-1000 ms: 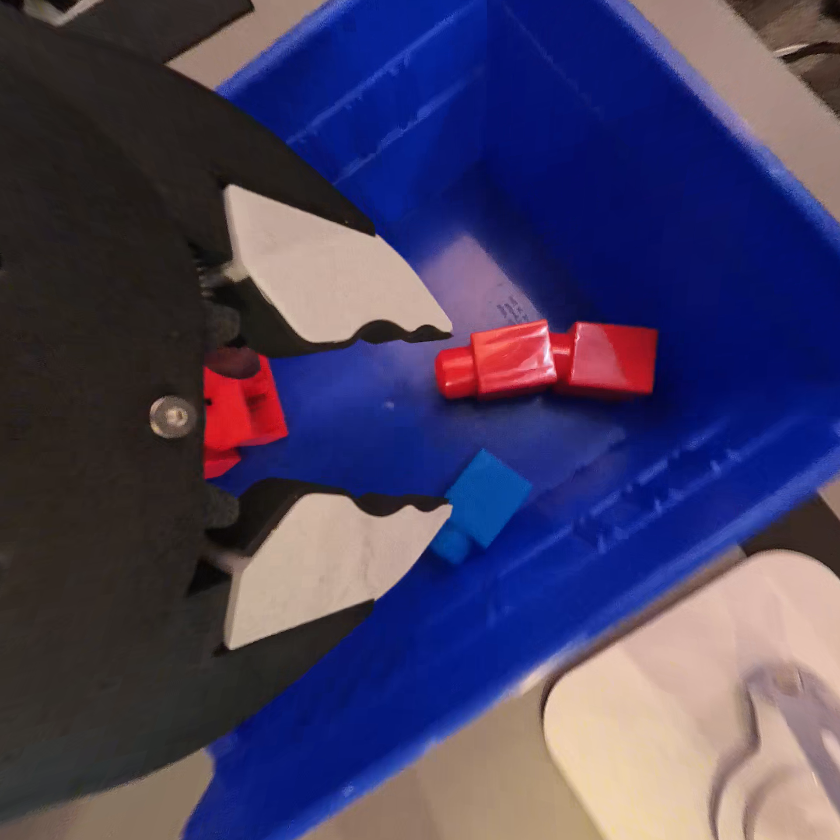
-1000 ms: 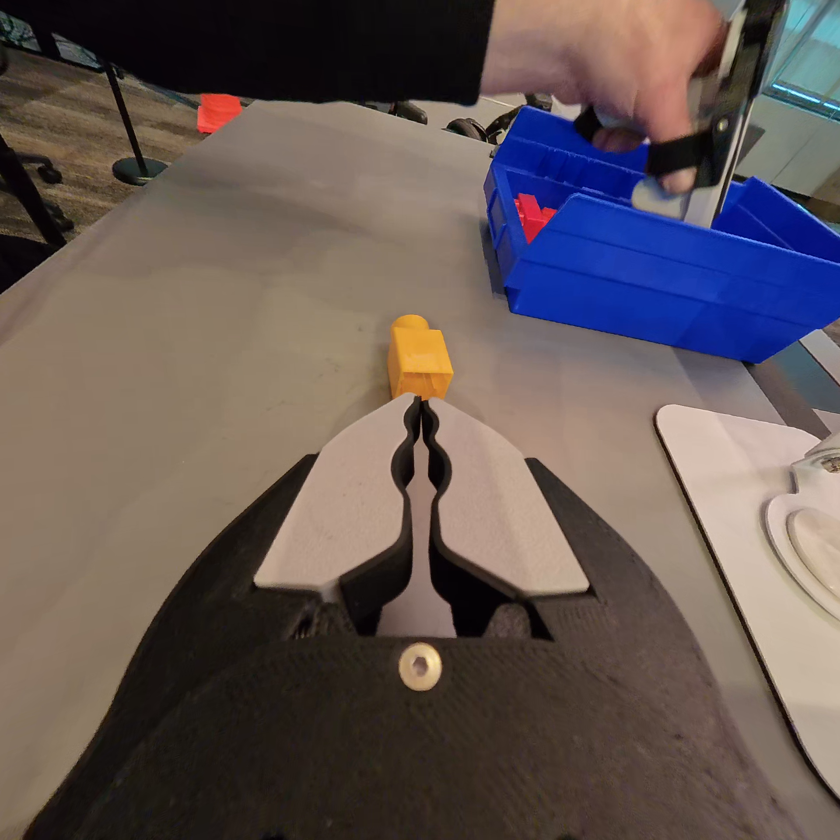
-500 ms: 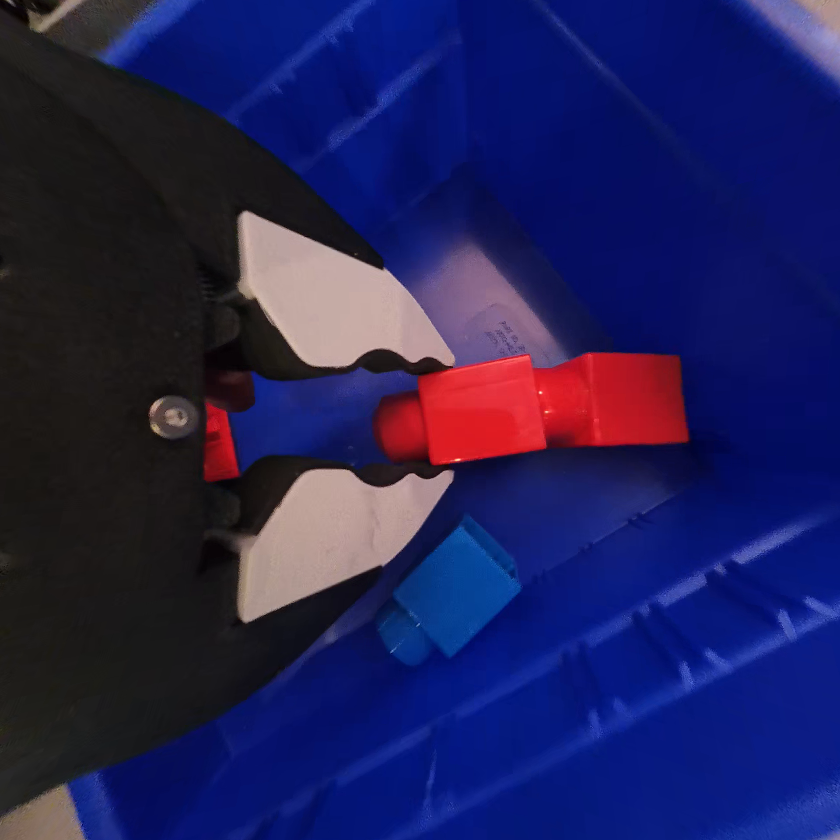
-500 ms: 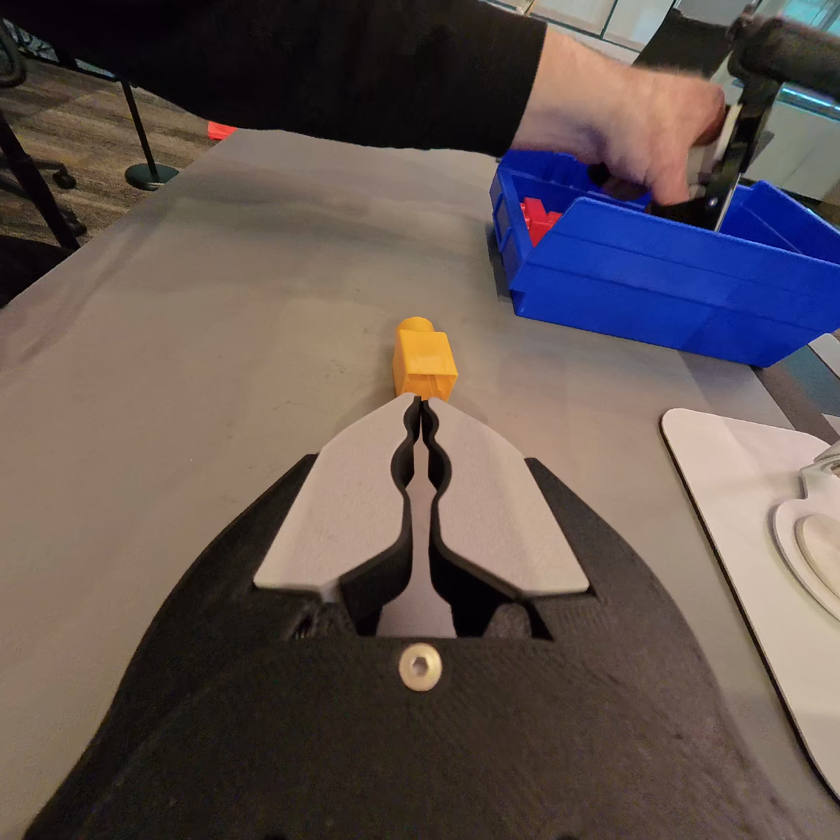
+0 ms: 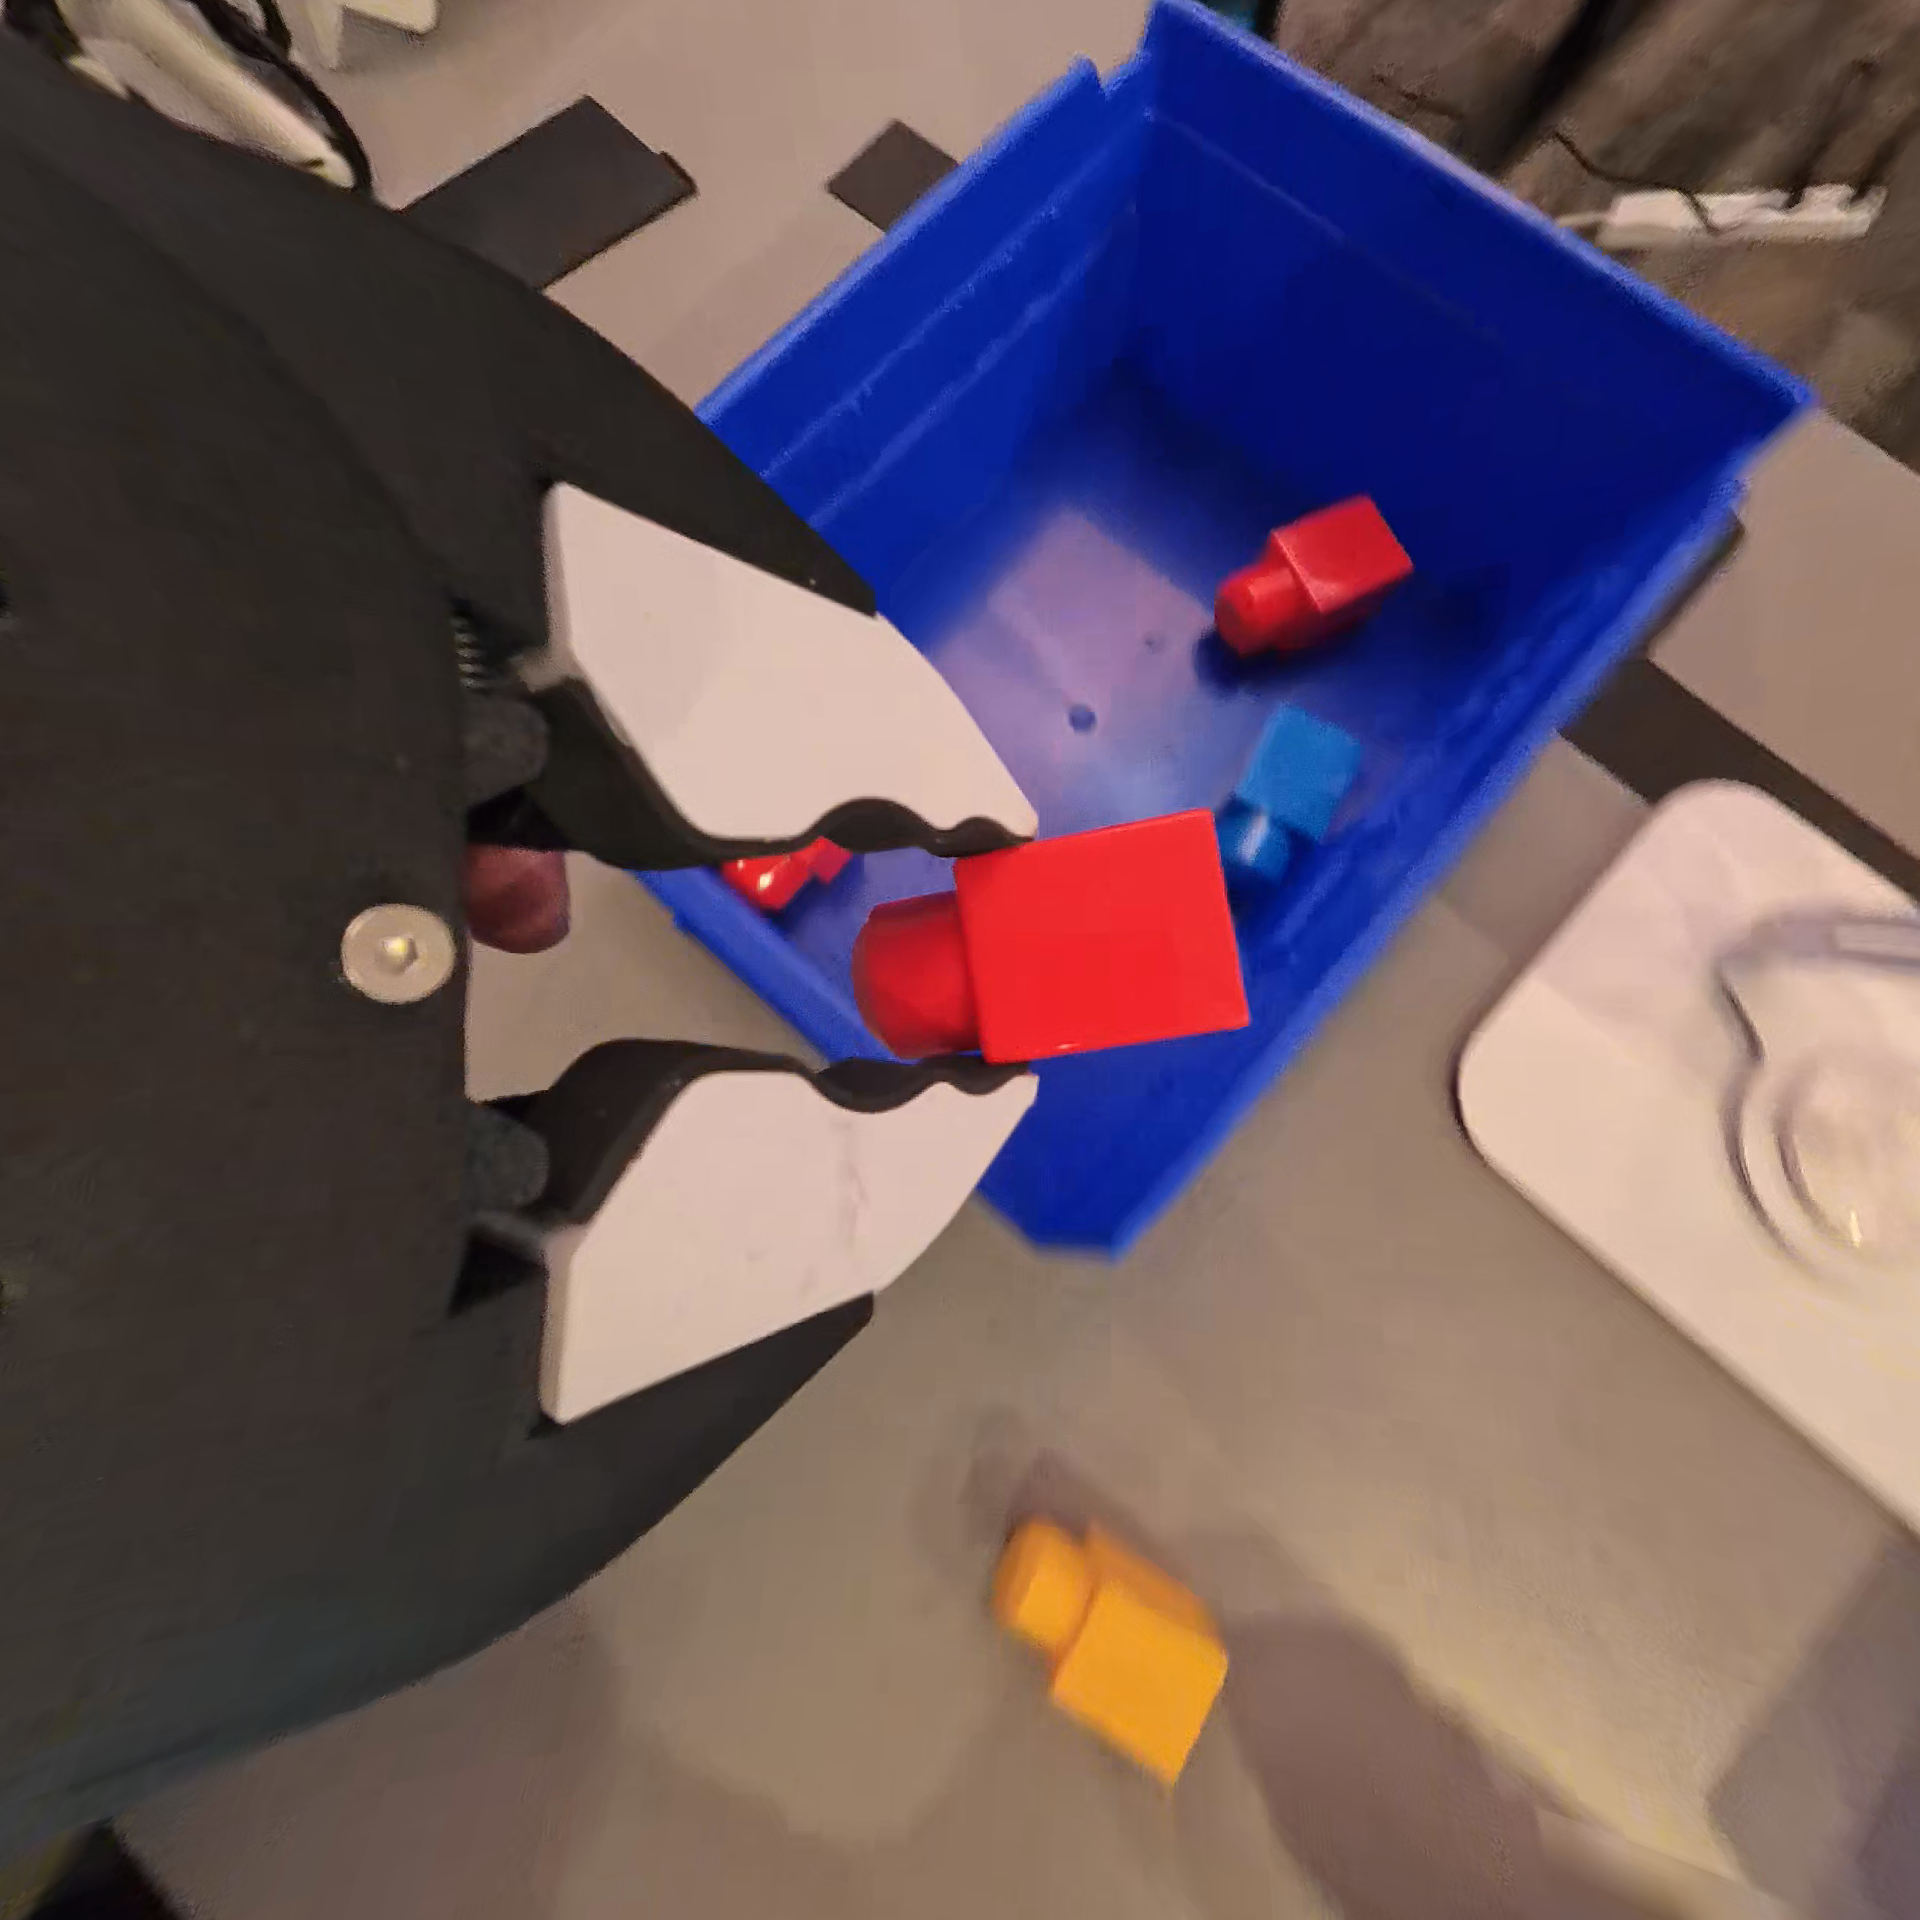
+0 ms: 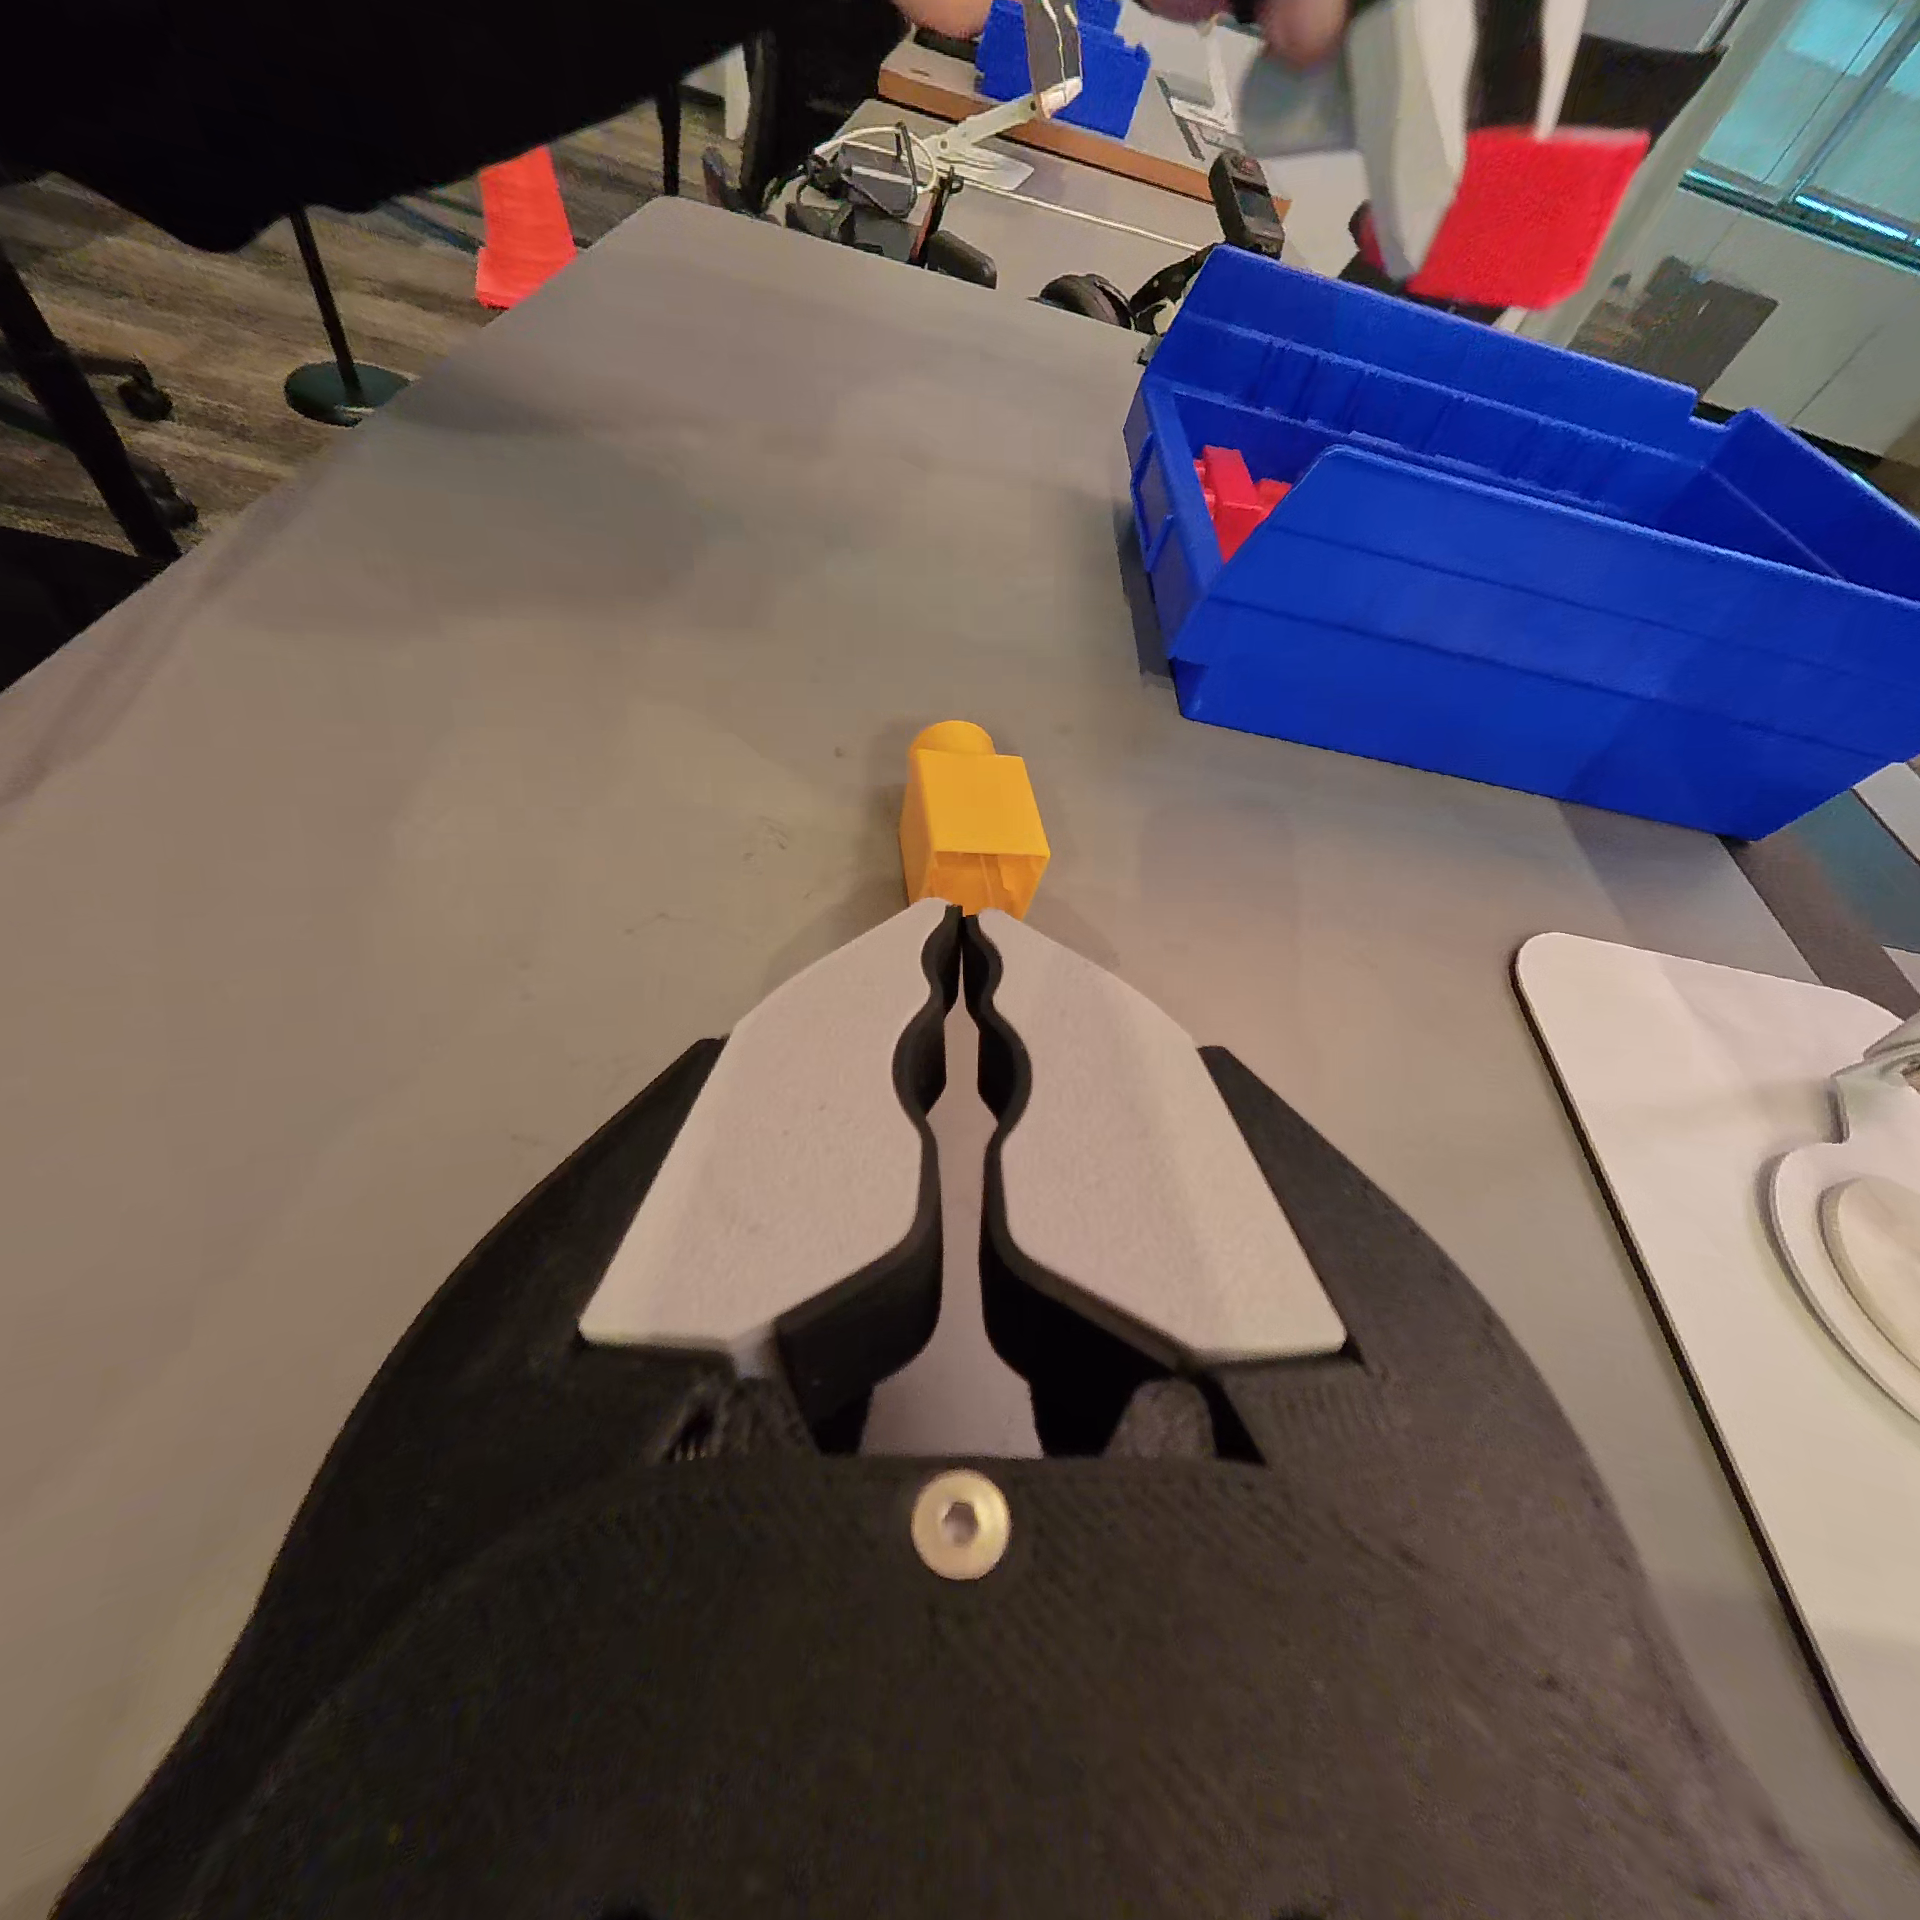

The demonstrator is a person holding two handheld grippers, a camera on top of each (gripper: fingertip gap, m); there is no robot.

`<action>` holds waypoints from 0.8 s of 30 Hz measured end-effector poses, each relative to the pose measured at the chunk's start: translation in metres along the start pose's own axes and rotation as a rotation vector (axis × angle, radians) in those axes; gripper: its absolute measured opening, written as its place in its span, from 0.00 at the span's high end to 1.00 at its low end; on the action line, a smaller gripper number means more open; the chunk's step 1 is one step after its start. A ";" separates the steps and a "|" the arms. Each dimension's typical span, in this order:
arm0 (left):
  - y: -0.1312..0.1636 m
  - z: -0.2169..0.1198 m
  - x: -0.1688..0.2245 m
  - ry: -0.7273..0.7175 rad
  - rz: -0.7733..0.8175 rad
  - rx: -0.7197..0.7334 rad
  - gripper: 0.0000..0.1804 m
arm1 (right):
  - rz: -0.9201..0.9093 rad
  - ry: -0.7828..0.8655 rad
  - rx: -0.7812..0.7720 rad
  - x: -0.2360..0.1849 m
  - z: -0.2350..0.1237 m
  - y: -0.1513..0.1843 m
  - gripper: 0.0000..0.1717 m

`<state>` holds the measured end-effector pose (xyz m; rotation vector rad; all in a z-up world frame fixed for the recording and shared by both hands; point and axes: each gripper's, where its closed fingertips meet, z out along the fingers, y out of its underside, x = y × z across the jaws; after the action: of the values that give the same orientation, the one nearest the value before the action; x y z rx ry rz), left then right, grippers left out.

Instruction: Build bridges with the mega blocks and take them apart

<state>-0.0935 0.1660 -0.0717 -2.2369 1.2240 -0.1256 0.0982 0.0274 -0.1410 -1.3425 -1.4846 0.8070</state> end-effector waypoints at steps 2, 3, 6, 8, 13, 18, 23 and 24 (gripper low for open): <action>-0.006 -0.008 0.038 0.043 0.073 0.009 0.80 | 0.002 0.000 0.001 0.000 0.000 0.000 1.00; -0.009 -0.006 0.059 0.077 0.114 0.003 0.80 | 0.002 -0.001 0.000 0.000 0.000 0.000 1.00; -0.009 0.013 0.109 0.121 0.248 -0.067 0.80 | -0.002 -0.001 -0.002 0.000 0.000 0.000 1.00; -0.008 0.031 0.125 0.108 0.319 -0.118 0.80 | -0.006 -0.003 -0.003 -0.001 0.000 0.000 1.00; 0.003 0.069 0.147 0.187 0.382 -0.242 0.80 | -0.014 -0.006 -0.009 -0.002 0.001 0.001 1.00; 0.013 0.084 0.141 0.153 0.413 -0.294 0.80 | -0.016 -0.012 -0.008 -0.003 0.001 0.001 1.00; 0.020 0.089 0.146 0.187 0.416 -0.321 0.80 | -0.019 -0.017 -0.011 -0.004 0.001 0.001 1.00; 0.022 0.091 0.147 0.194 0.415 -0.325 0.80 | -0.020 -0.017 -0.012 -0.004 0.001 0.001 1.00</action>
<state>0.0060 0.0803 -0.1862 -2.2153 1.9046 0.0228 0.0974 0.0234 -0.1436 -1.3304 -1.5161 0.8004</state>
